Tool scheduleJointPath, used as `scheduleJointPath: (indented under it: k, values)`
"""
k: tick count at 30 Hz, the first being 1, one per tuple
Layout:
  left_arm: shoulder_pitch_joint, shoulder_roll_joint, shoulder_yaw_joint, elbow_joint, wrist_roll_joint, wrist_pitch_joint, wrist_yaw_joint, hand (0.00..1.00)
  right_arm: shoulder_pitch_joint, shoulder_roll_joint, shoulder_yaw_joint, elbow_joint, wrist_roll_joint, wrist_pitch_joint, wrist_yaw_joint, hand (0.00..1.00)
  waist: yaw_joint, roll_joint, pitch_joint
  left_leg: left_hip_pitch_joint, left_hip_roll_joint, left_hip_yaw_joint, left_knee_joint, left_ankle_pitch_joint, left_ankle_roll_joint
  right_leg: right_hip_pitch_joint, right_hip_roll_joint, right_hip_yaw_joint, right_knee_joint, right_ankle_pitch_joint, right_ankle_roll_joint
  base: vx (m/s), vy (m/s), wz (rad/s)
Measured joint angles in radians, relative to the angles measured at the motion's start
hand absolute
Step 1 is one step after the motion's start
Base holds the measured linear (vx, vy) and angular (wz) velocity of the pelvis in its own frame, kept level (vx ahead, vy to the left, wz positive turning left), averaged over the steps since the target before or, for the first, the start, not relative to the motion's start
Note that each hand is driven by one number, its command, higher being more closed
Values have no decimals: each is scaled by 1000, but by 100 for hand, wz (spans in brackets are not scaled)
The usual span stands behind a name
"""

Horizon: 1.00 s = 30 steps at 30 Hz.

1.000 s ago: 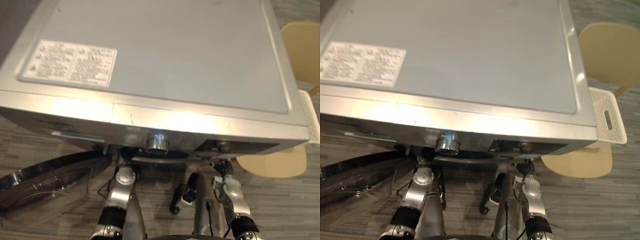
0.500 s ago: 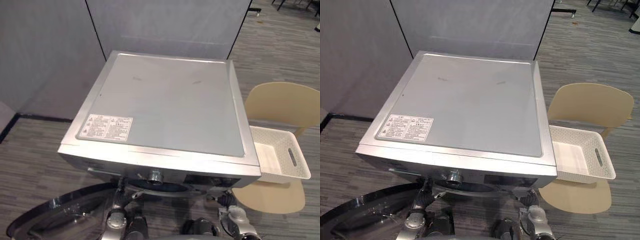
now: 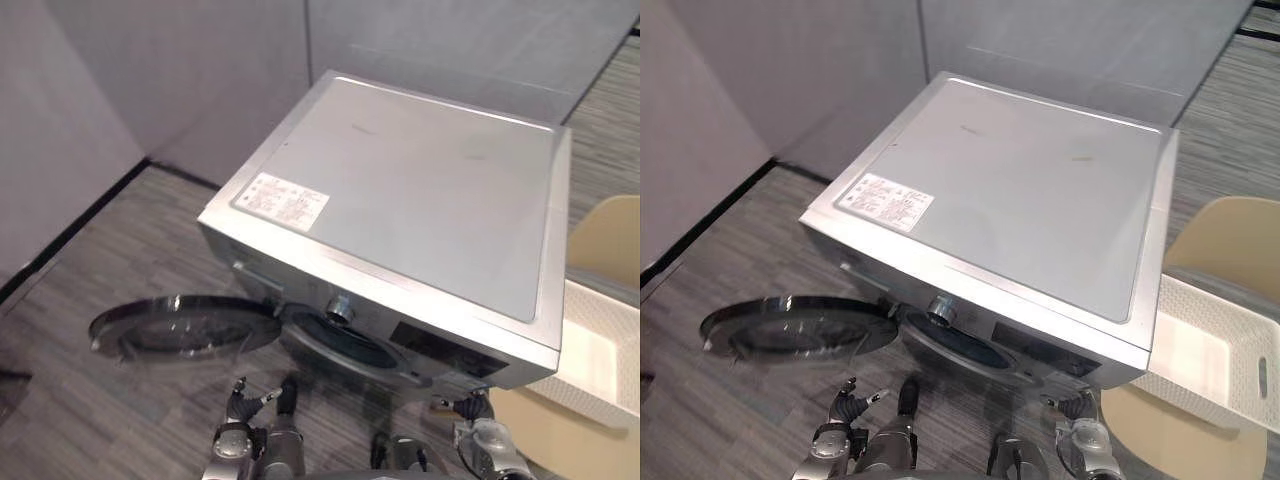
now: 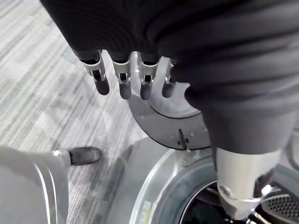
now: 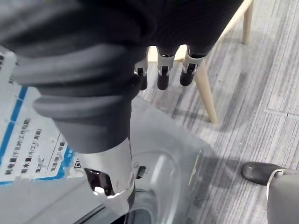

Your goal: Pick up the laundry basket with both hands and put the clothes into the washing machine.

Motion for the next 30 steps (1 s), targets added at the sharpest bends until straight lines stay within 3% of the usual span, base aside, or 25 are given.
scheduleJointPath:
  k: [1,2,4,6,7,11,15,16,17,18,19,20,21,22,25,28,30]
  values:
    - [1,-5,0,0,0,0,0,0,-5,0,-12,-1,15,0,-1,0,0,-10,5,-27,-28,8,172,-11,-15,-1,-24,-26,-12,24,4,-173,-95,61]
    - [17,-10,1,0,1,-1,0,0,-6,-8,-12,-1,23,0,-4,0,1,-7,4,2,-21,16,290,-59,-66,0,-24,-29,-30,45,0,-161,-73,39]
    - [40,-11,1,1,4,-1,0,0,-18,-15,-10,-1,25,0,-4,0,3,12,1,85,6,-6,391,-134,-105,0,-10,-23,-35,60,2,-129,9,-2]
    - [47,-11,1,15,7,-1,0,0,-27,-14,-10,1,25,0,-5,0,-4,27,-8,209,25,-45,362,-167,-137,-10,3,-15,-25,71,8,-135,84,-8]
    - [40,-11,0,20,12,-1,1,0,-33,-15,-11,1,25,-1,-6,0,-17,42,-16,269,17,-61,247,-198,-154,-25,7,-7,-23,83,18,-159,122,-7]
    - [-11,-6,-38,43,44,-1,10,0,-46,0,-12,1,25,-3,6,0,-32,43,-22,326,-2,-61,30,-244,-143,-109,-8,21,-21,144,46,-235,188,-15]
    - [-38,-3,-42,58,92,-1,19,0,-48,41,10,3,23,1,5,0,-26,37,-12,269,-58,12,92,-263,-108,-143,-25,123,-112,276,77,-251,184,-59]
    - [-39,4,-41,57,102,-2,19,0,-49,43,29,3,22,1,4,0,-26,27,-8,239,-70,49,122,-266,-74,-148,-27,144,-182,314,109,-318,144,-83]
    - [-38,1,-40,57,104,-3,20,0,-56,42,34,4,22,3,5,0,-22,52,-8,210,-52,101,120,-257,-50,-178,-28,124,-148,280,115,-336,127,-85]
    - [-37,2,-39,58,106,-4,20,0,-57,43,41,5,22,4,5,0,-21,57,-3,204,-47,119,120,-252,-44,-210,-33,100,-31,243,91,-309,77,-77]
    - [-32,13,-38,60,111,-3,19,0,-49,47,50,14,21,4,7,0,-24,55,4,213,-43,135,121,-249,-38,-215,-44,65,157,146,50,-188,72,-62]
    - [-16,21,-37,60,114,0,19,0,-32,54,49,25,19,5,7,0,-23,45,3,222,-39,154,119,-244,-40,-163,-41,41,219,59,52,-170,30,-51]
    - [-9,24,-37,60,115,1,18,0,-23,57,50,28,17,5,7,0,-22,37,1,224,-40,162,119,-241,-42,-131,-40,30,210,23,59,-113,-52,-49]
    - [4,34,-35,60,117,1,18,0,-19,63,50,42,15,4,7,0,-18,13,-4,225,-46,186,120,-238,-47,-73,-31,34,105,-20,76,-140,-94,-54]
    - [5,21,-31,76,117,1,16,0,-15,62,50,53,13,2,5,0,-10,30,-17,220,-19,184,68,-208,-70,-5,60,65,-139,106,52,-67,-42,-49]
    - [-12,16,-31,77,116,0,16,0,6,68,47,53,12,2,4,0,-12,1,-22,232,-21,184,17,-166,-77,21,79,67,-226,166,39,-7,-48,-11]
    - [-12,13,-31,77,114,0,17,0,19,68,46,51,12,2,3,0,-12,-3,-24,251,-22,183,4,-160,-81,45,83,65,-250,178,36,34,-14,3]
